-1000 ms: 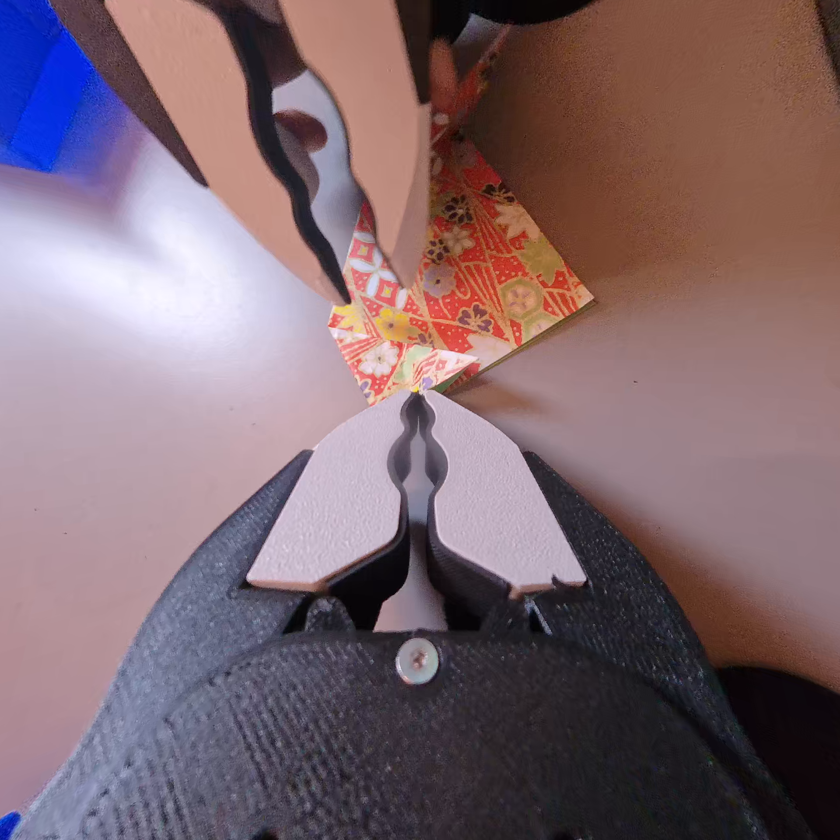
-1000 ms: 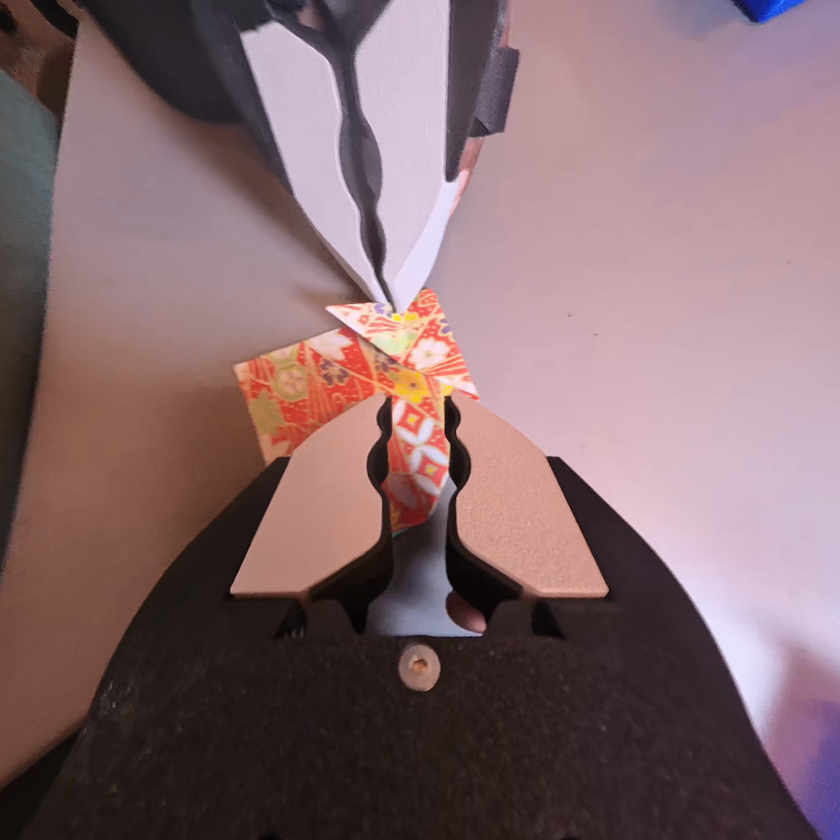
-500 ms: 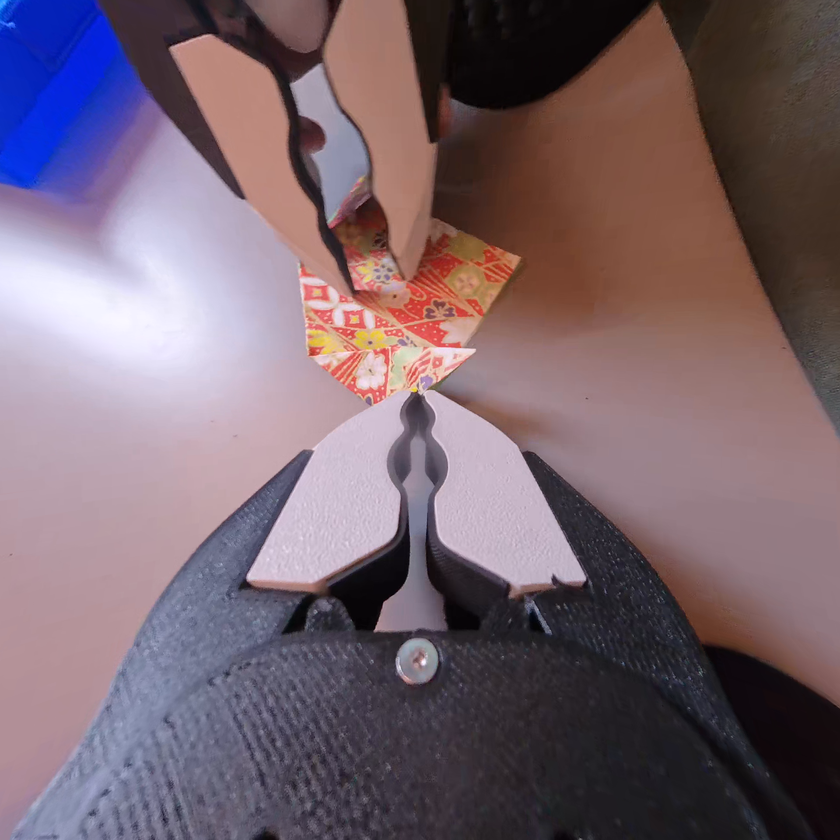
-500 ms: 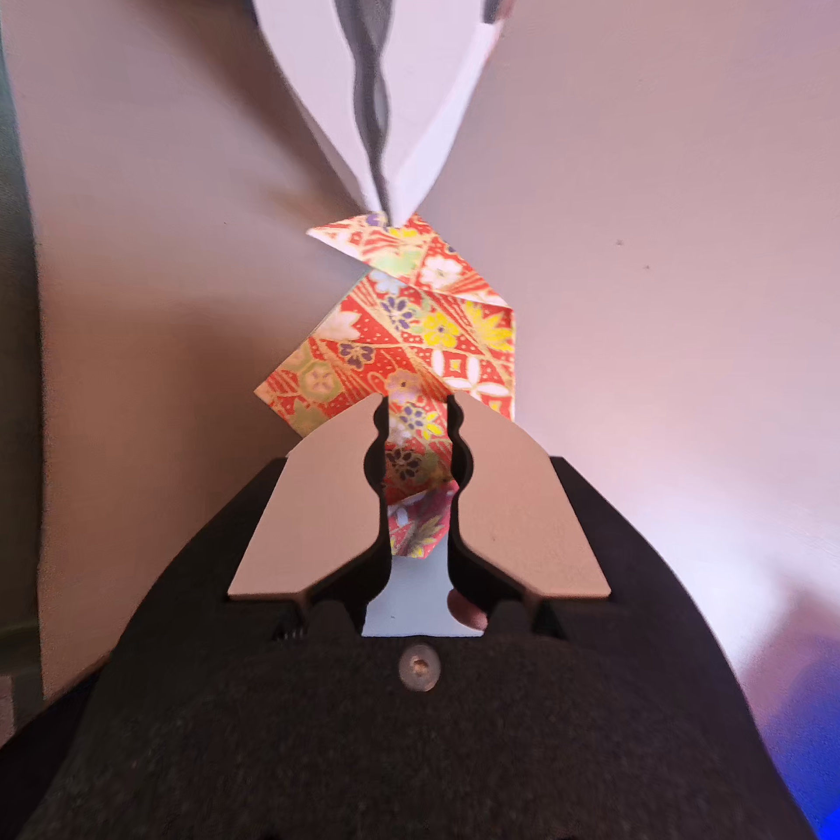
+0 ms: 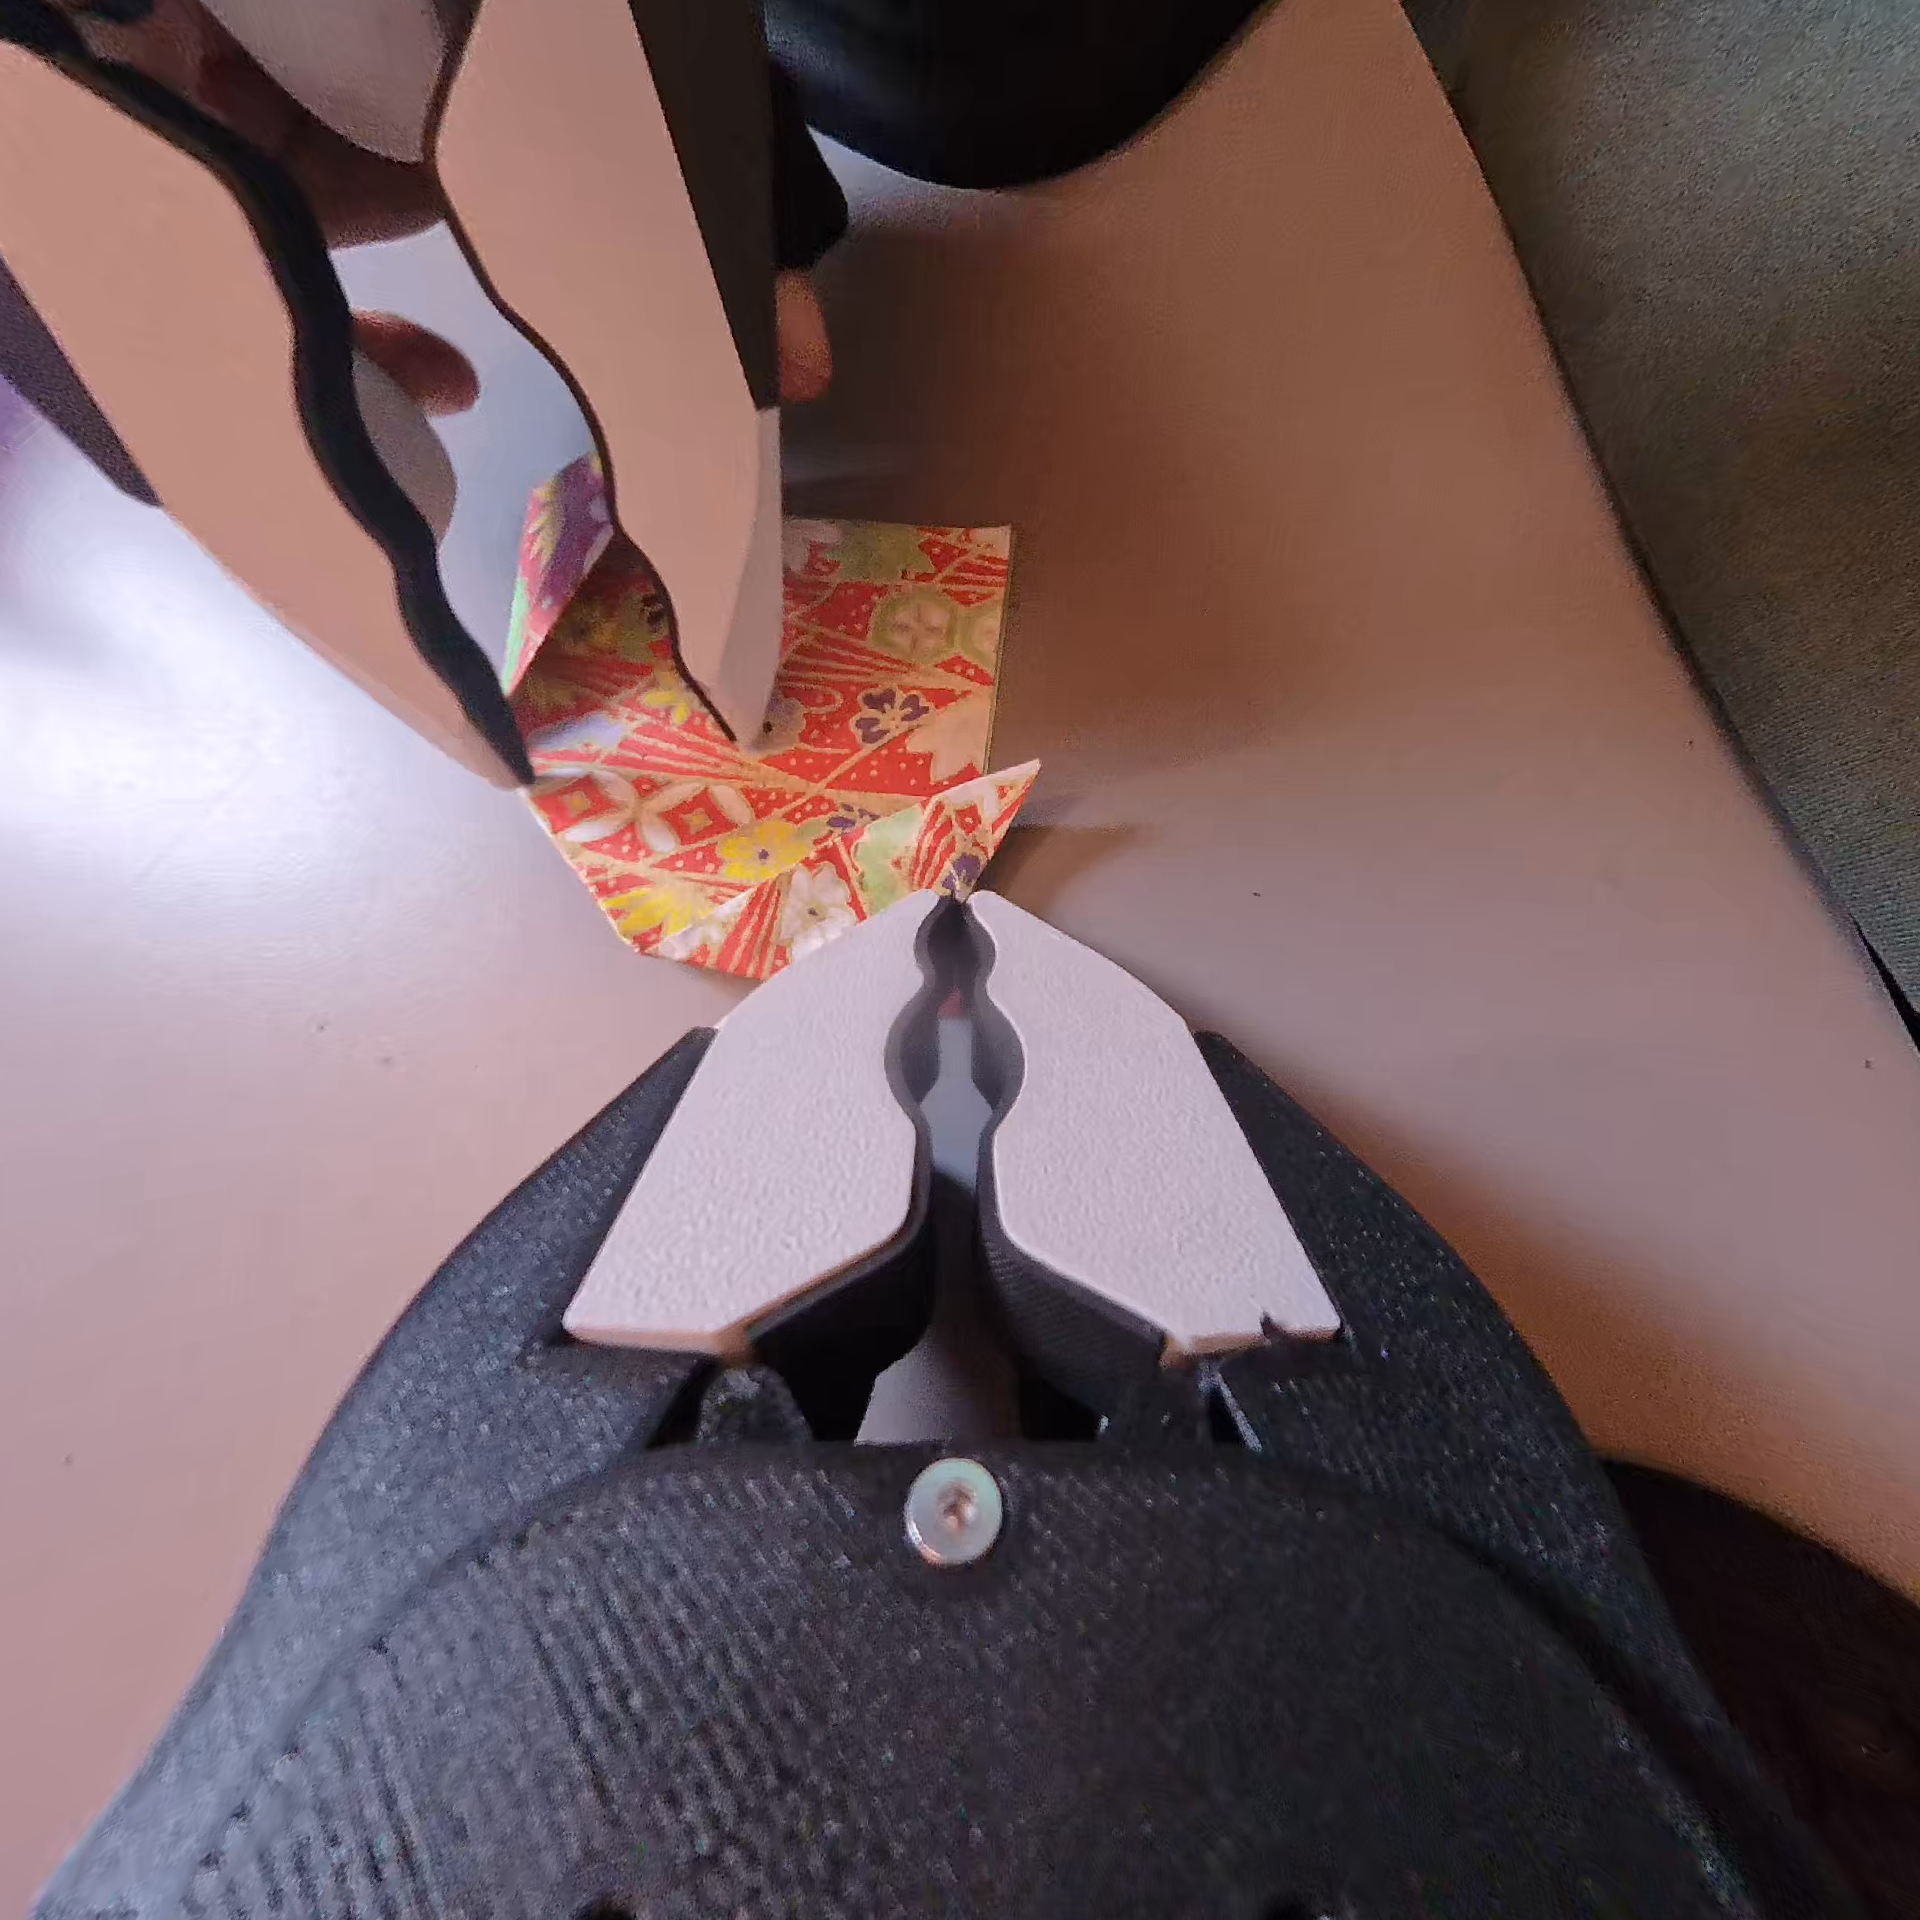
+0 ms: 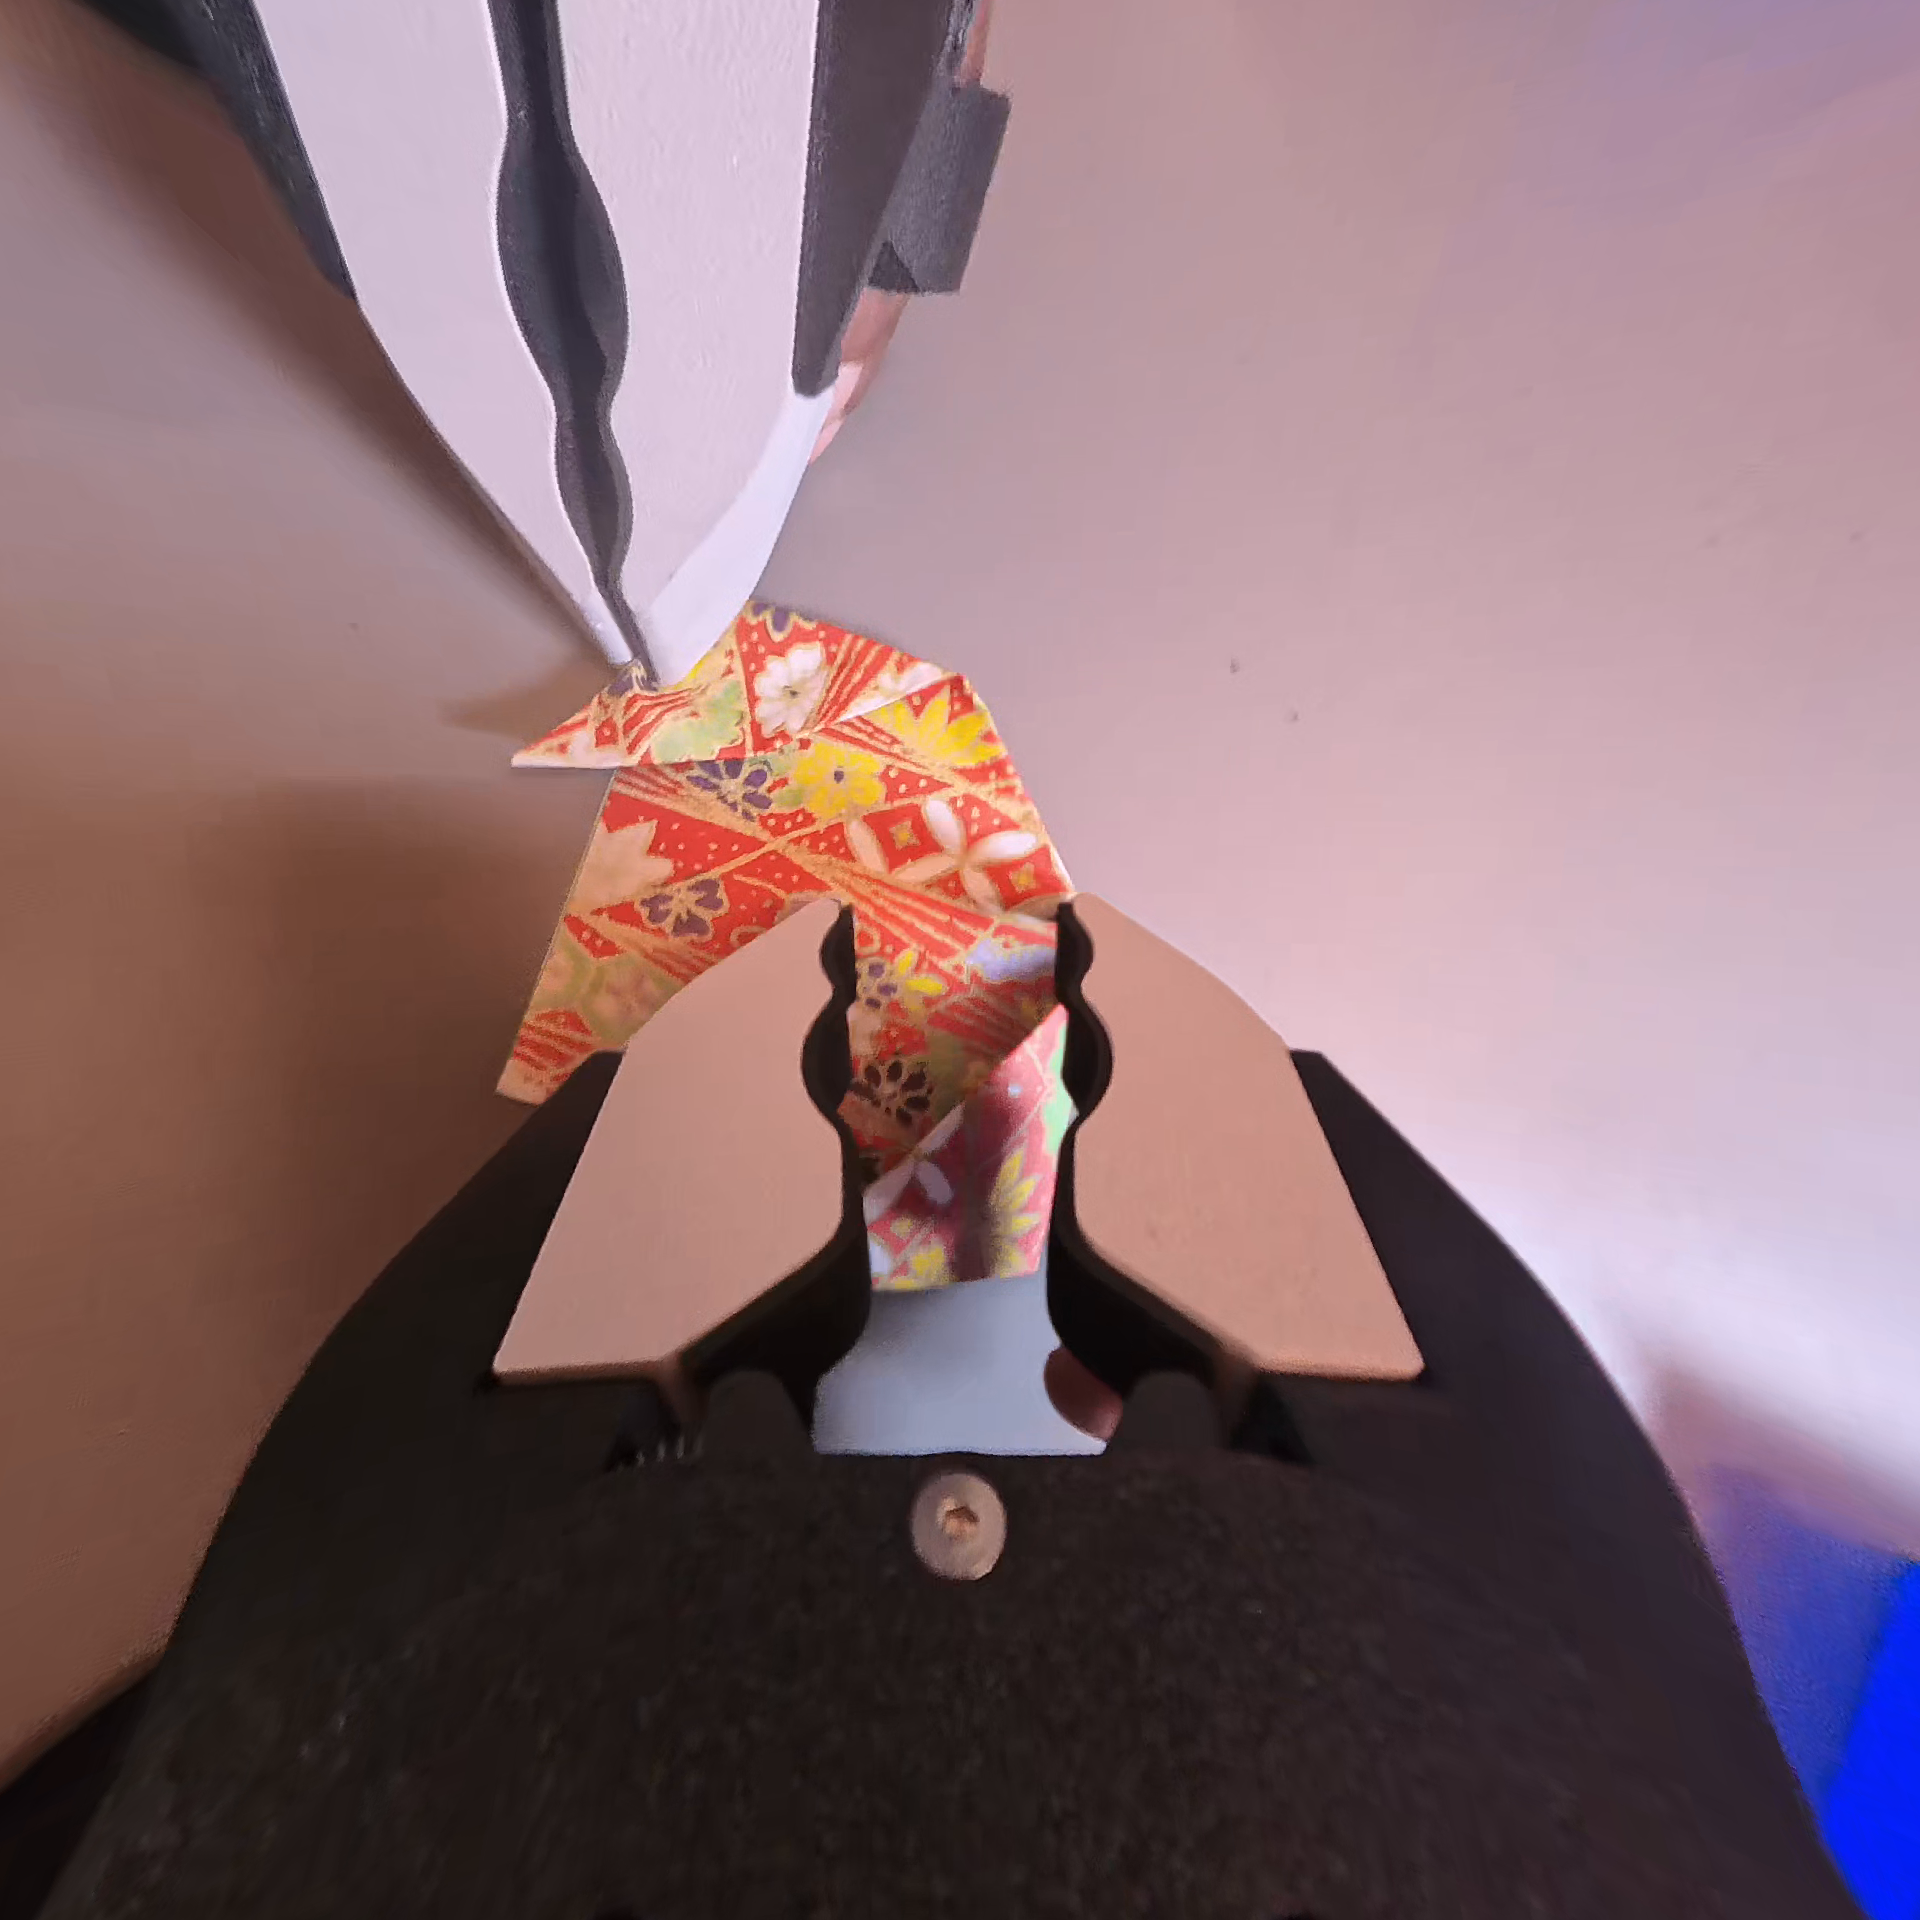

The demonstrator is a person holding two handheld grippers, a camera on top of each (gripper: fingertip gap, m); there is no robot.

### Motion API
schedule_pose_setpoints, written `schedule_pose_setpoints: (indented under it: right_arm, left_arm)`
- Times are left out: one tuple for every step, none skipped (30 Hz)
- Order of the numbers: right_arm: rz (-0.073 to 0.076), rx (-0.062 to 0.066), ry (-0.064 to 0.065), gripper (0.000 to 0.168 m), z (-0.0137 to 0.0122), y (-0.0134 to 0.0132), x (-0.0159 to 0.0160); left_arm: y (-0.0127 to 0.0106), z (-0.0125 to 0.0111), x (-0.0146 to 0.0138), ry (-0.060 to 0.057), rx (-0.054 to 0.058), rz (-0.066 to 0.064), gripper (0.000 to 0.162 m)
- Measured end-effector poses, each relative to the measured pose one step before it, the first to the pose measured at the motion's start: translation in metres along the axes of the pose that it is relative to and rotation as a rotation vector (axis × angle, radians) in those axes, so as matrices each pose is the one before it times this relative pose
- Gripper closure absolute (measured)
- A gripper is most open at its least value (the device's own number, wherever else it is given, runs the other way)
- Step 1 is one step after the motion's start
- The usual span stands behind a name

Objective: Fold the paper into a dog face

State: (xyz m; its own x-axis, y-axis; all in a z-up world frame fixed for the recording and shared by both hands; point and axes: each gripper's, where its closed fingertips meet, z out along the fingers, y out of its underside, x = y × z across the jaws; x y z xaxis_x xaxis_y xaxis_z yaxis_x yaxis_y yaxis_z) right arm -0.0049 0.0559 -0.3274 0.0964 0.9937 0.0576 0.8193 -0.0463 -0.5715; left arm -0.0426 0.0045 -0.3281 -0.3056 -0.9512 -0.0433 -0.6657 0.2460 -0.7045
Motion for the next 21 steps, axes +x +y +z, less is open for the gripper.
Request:
schedule_pose_setpoints:
  right_arm:
    - [-0.0039,0.0116,-0.0079,0.128,0.00131,-0.00311,-0.00089]
    - [-0.003,0.0197,-0.0158,0.126,0.0008,-0.005,-0.0013]
    - [-0.0047,0.0232,-0.0244,0.126,0.00026,-0.00586,-0.00175]
    - [0.0005,0.0079,-0.0323,0.126,0.00049,-0.00386,-0.00203]
    - [0.003,-0.0131,-0.0379,0.126,0.00141,-0.0006,-0.00215]
    - [0.0027,-0.0243,-0.04,0.126,0.00233,0.00226,-0.00233]
    - [0.0075,-0.0175,-0.0358,0.128,0.00241,0.00231,-0.00165]
    - [0.0136,0.0038,-0.035,0.132,0.00113,0.00011,-0.00188]
    - [0.0203,0.0039,-0.0406,0.137,0.0,0.00018,-0.00316]
    - [0.0185,0.0044,-0.019,0.142,-0.00023,0.0004,-0.00085]
    - [0.0038,0.0006,-0.0067,0.149,-0.00016,0.00129,-0.00033]
    - [-0.0016,0.0024,-0.003,0.155,0.0,0.00117,-0.00036]
    - [-0.0018,0.0034,0.0007,0.161,-0.00001,0.0011,0.00021]
    - [-0.002,0.0051,0.0013,0.166,-0.00013,0.00083,0.00036]
    - [-0.0006,0.0134,-0.006,0.167,-0.00005,-0.00009,-0.00026]
    - [-0.0011,0.0223,-0.0089,0.168,-0.00047,-0.00102,-0.00048]
    - [-0.0047,0.0257,-0.009,0.168,-0.00117,-0.00134,-0.00042]
    - [-0.01,0.0246,-0.0099,0.168,-0.00197,-0.00145,-0.00058]
    - [-0.0172,0.0259,-0.0095,0.168,-0.00252,-0.0019,-0.00074]
    - [-0.0205,0.0224,-0.0073,0.168,-0.0026,-0.00171,-0.00047]
    - [-0.0154,0.016,-0.0014,0.168,-0.00205,-0.00135,0.00021]
  left_arm:
    - [-0.00021,0.0001,0.00053,0.0046,0.0018,0.0041,0.162]
    - [-0.00036,0.00035,0.00067,0.0063,0.0024,0.0044,0.162]
    - [-0.00031,0.00029,0.00039,0.0041,0.0025,0.0046,0.162]
    - [-0.00013,0.0002,0.00007,0.0009,0.0009,0.0046,0.162]
    - [-0.00012,0.0001,0.00012,-0.0005,-0.0001,0.004,0.162]
    - [0.00003,0.00007,0.00011,-0.0026,-0.0001,0.004,0.162]
    - [-0.00005,-0.00016,0.00069,-0.0006,-0.0002,0.0042,0.162]
    - [-0.00015,-0.00025,0.00054,-0.0023,0.0002,0.0049,0.162]
    - [-0.00028,-0.0005,0.00037,-0.0047,-0.0009,0.0053,0.162]
    - [-0.00069,-0.00082,0.0,-0.0072,0.0015,0.007,0.162]
    - [-0.00137,-0.00119,0.00015,-0.0055,0.0046,0.0068,0.162]
    - [-0.002,-0.00172,0.0006,-0.0012,0.0094,0.0077,0.162]
    - [-0.0026,-0.00229,0.00054,0.0,0.0148,0.0046,0.162]
    - [-0.00189,-0.00261,-0.00058,-0.0049,0.0136,0.0013,0.162]
    - [-0.00041,-0.00286,-0.00123,-0.0057,0.0078,-0.0019,0.162]
    - [0.00033,-0.00284,-0.00097,-0.001,0.0077,-0.0075,0.162]
    - [0.00045,-0.00271,-0.0011,-0.0012,0.01,-0.0102,0.162]
    - [0.00024,-0.0026,-0.00118,-0.0029,0.0119,-0.006,0.162]
    - [0.00001,-0.00208,-0.001,-0.0019,0.0114,-0.0038,0.162]
    - [0.00006,-0.0012,-0.00053,0.0001,0.0088,-0.0047,0.162]
    - [0.00024,-0.00013,-0.00092,-0.0025,0.0046,-0.002,0.162]
